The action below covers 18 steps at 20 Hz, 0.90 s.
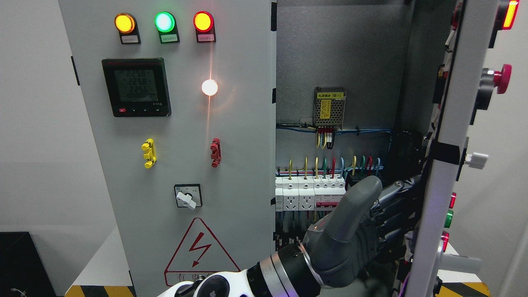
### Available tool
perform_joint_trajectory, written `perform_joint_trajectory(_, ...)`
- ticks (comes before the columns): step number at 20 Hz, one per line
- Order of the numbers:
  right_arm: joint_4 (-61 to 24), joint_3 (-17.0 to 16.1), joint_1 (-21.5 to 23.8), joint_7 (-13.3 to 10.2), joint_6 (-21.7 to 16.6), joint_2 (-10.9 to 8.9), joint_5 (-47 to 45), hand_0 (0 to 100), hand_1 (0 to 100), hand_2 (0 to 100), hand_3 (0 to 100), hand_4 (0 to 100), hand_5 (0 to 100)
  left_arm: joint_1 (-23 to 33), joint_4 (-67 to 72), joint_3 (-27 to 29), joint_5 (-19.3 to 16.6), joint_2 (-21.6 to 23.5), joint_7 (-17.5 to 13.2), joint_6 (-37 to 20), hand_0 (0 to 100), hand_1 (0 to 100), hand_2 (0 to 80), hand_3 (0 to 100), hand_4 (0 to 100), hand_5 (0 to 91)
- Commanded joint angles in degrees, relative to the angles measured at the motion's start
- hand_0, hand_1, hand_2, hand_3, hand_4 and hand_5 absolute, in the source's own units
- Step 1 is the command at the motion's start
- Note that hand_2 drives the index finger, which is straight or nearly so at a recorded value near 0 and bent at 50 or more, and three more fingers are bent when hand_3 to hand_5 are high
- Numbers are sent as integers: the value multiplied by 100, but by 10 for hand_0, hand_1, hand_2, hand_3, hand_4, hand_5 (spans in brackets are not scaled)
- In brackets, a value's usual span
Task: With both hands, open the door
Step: 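Sweep the left hand along the door to push it fully open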
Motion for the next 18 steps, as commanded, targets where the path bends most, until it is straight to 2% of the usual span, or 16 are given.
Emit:
perform_joint_trajectory(1, -3, 88, 0, -4, 2, 0, 0, 191, 0, 0, 0, 0, 0, -289, 101, -481, 4, -226, 2, 8, 0, 0, 0, 0, 0, 0)
perform_joint_trajectory(18, -3, 88, 0, -4, 2, 0, 0, 191, 0, 0, 0, 0, 0, -807, 681, -789, -22, -973, 2, 26, 0, 0, 0, 0, 0, 0)
